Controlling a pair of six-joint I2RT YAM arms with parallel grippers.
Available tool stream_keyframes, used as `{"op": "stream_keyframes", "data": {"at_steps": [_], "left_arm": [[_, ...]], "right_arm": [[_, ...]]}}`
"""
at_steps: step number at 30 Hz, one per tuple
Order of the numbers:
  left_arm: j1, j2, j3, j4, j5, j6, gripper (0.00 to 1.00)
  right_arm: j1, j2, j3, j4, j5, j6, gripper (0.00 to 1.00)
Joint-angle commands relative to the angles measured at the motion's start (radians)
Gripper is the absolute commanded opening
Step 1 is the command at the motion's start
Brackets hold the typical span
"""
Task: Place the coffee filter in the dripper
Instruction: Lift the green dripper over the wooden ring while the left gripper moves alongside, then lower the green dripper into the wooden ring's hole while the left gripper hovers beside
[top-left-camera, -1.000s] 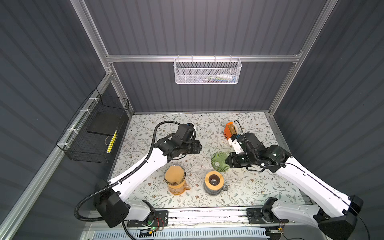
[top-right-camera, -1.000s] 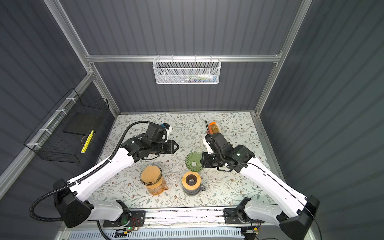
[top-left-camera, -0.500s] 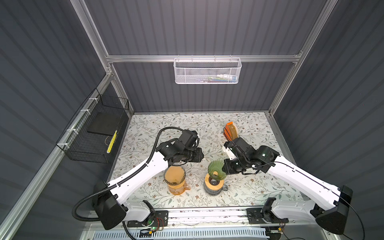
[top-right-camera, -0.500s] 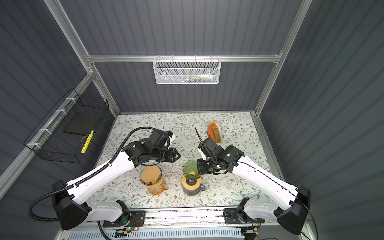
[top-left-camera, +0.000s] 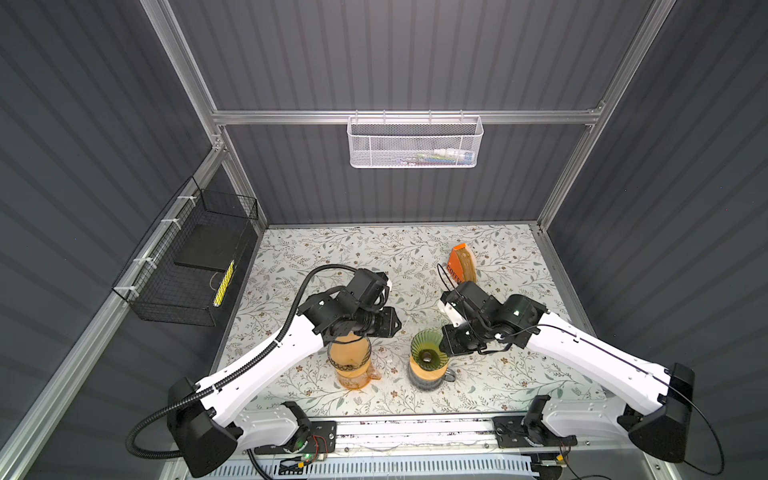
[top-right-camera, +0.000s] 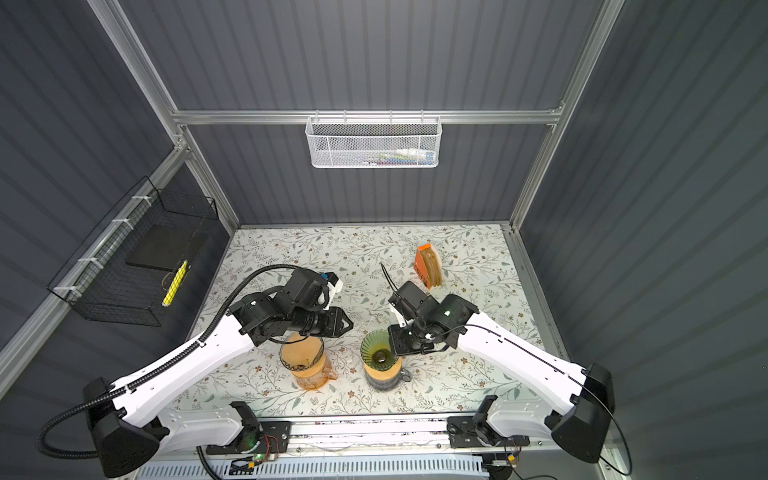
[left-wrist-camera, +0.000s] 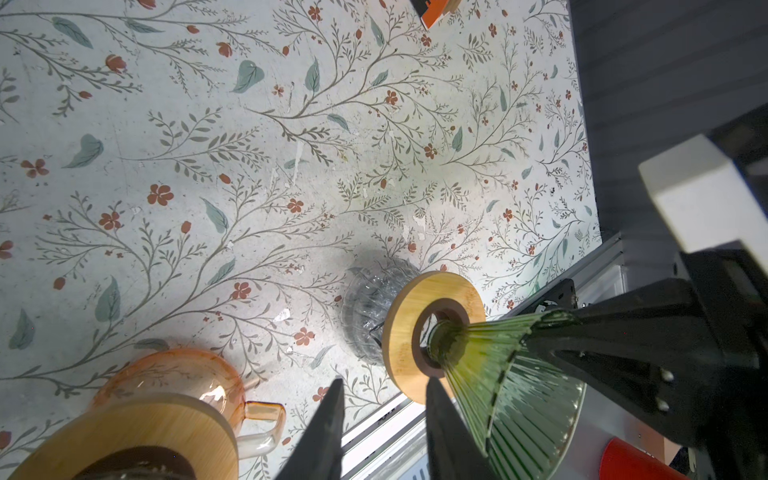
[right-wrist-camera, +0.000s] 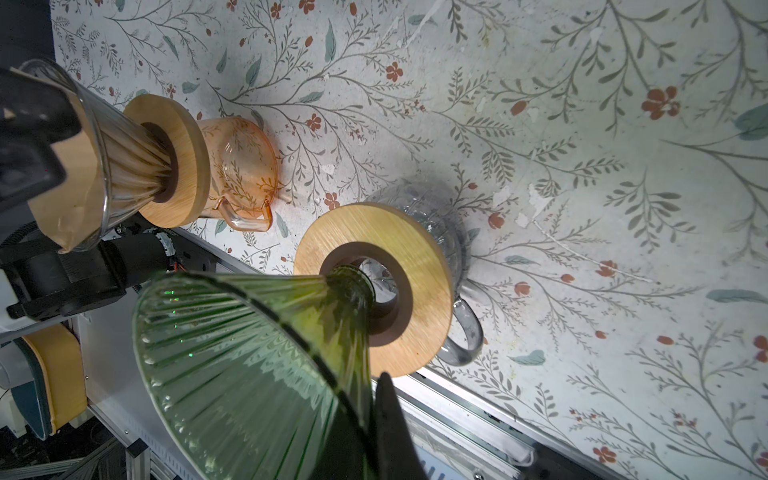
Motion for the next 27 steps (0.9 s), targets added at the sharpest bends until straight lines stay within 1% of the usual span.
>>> {"op": "stream_keyframes", "data": {"at_steps": [1, 6, 10, 19, 27], "left_arm": [[-0.008, -0.025, -0.014, -0.013, 0.033, 0.006, 0.34], [-0.013, -0.028, -0.027, -0.009, 0.035, 0.011, 0.34], [-0.024, -0.032, -0.048, 0.021, 0.062, 0.006, 0.34], [-0.047, 0.004, -0.048, 0.039, 0.091, 0.016, 0.32], [-0.076, 0.038, -0.044, 0.054, 0.11, 0.012, 0.32]], "right_arm": [[0.009, 0.008, -0.016, -0.001, 0.006, 0.011, 0.0], [0.014, 0.01, -0.027, 0.001, 0.012, 0.017, 0.0], [0.016, 0.013, -0.033, 0.003, 0.021, 0.019, 0.0], [0.016, 0.03, -0.035, 0.011, 0.047, 0.011, 0.0], [0.017, 0.045, -0.038, 0.015, 0.061, 0.005, 0.0]]}}
